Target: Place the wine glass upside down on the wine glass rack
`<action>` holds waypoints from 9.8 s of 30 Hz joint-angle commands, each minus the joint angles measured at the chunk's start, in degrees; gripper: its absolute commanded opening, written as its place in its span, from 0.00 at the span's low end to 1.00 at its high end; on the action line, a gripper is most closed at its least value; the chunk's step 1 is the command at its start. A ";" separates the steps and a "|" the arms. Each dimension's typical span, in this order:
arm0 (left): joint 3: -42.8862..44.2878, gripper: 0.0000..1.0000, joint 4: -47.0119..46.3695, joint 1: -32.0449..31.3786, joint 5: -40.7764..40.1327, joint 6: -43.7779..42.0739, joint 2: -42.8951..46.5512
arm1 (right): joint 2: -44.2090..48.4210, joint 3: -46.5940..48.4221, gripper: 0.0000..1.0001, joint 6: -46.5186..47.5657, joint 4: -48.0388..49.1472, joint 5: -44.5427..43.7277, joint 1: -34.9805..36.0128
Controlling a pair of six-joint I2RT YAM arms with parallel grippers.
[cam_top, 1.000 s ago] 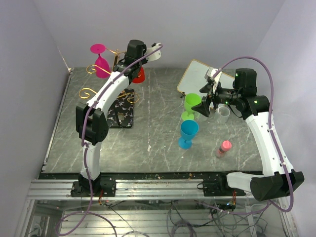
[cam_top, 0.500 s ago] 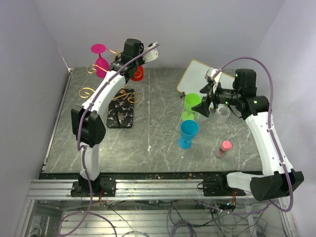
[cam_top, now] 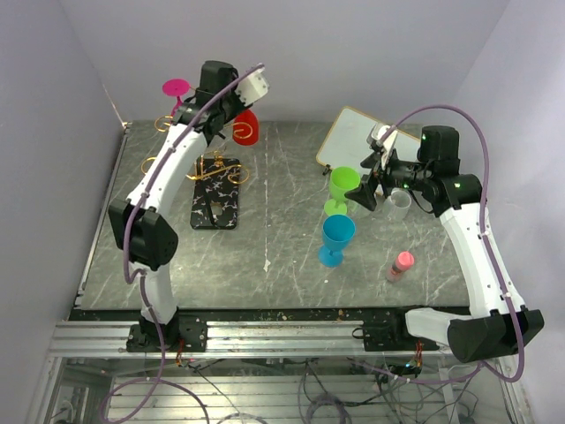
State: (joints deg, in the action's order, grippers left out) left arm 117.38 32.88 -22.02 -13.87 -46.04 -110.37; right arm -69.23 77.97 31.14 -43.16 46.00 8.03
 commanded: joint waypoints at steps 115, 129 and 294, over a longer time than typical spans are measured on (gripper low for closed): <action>-34.83 0.58 -23.60 5.84 55.00 73.93 29.71 | -17.46 33.75 0.00 -14.15 10.43 -7.69 17.19; -36.26 0.34 -22.32 4.73 55.70 74.08 28.98 | -17.25 33.41 0.00 -13.63 10.45 -8.55 17.24; -27.99 0.10 -17.75 7.26 -15.13 -14.29 21.81 | -4.09 -1.77 0.98 -16.52 21.68 -12.97 0.75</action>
State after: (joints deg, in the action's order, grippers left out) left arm 87.00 18.96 -14.41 -24.69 -61.71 -88.20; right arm -74.78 76.95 15.16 -23.38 32.25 9.39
